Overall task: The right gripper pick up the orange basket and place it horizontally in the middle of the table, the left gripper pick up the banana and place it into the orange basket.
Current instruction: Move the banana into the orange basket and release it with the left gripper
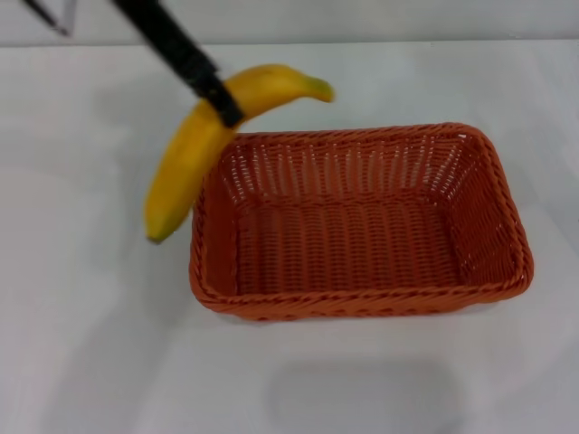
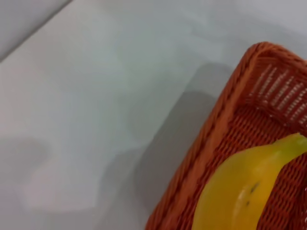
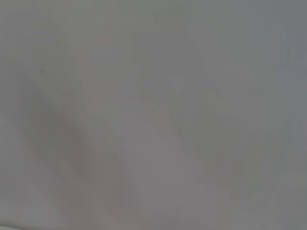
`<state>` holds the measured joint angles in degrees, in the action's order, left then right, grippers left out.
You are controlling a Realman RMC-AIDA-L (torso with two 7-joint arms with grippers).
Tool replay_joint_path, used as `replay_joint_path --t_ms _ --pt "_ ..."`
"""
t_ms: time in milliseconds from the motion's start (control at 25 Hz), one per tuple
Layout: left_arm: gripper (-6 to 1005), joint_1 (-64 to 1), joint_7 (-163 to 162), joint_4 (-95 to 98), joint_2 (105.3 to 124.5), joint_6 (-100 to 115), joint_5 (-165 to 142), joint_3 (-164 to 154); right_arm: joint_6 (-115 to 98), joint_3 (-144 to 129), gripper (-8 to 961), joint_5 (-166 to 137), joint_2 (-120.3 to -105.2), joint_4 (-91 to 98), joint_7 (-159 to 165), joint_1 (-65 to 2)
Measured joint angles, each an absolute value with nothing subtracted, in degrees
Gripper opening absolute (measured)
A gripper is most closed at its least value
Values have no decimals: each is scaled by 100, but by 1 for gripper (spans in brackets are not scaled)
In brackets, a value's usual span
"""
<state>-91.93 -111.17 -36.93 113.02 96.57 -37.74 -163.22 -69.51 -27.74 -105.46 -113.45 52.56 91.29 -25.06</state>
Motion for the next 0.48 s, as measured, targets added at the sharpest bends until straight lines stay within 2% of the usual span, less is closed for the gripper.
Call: replay_joint_path --t_ms 240,480 --pt "545 -9775 -11126 -3556 11838 9248 -3851 -16319 -6952 -2778 686 -10534 -11373 5232 8980 -2509" --pt "552 -9962 -11377 -2886 11878 9030 -3839 -16311 -6952 -2775 686 -10475 -11373 5197 8867 -2492"
